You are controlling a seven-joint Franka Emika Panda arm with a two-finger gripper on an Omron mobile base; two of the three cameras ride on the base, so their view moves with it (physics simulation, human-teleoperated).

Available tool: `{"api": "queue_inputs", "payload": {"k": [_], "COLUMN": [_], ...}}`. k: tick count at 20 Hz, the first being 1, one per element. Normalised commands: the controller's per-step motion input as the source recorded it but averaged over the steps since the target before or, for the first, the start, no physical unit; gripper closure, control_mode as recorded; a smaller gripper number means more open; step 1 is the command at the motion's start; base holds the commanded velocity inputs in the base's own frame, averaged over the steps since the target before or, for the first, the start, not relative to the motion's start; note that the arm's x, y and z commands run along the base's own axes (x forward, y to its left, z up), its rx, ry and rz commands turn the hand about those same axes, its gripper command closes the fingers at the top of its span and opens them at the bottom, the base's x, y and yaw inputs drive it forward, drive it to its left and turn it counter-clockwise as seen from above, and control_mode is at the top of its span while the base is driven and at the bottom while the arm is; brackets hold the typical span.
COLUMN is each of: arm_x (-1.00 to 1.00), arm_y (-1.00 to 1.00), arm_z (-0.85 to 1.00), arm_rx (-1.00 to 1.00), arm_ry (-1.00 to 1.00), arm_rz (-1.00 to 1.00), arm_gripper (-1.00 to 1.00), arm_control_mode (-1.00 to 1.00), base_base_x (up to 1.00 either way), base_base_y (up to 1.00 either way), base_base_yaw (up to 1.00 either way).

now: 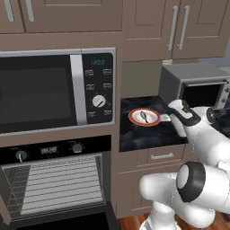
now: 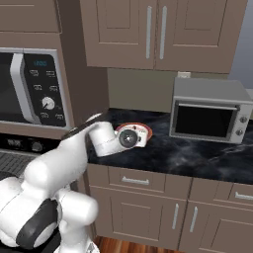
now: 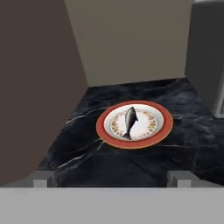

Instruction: Take the fish from the oven and place it on the plate on the counter.

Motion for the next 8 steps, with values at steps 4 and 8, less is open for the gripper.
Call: {"api": "queue_inputs", "payload": {"k": [4, 8], "arm_x": [-1.00, -1.00], "arm_y": [0.04, 0.00], "arm_z": [1.00, 1.00], "arm_rx": [0.00, 0.00], "arm_ry": [-0.15, -0.16], "arm_rz": [0.00, 0.00], "arm_gripper": [-1.00, -1.00], "arm_control_mode": [-1.00, -1.00], "base_base_x": [0.00, 0.00], "base_base_y": [0.00, 0.00], "base_base_yaw": [0.00, 0.00]}}
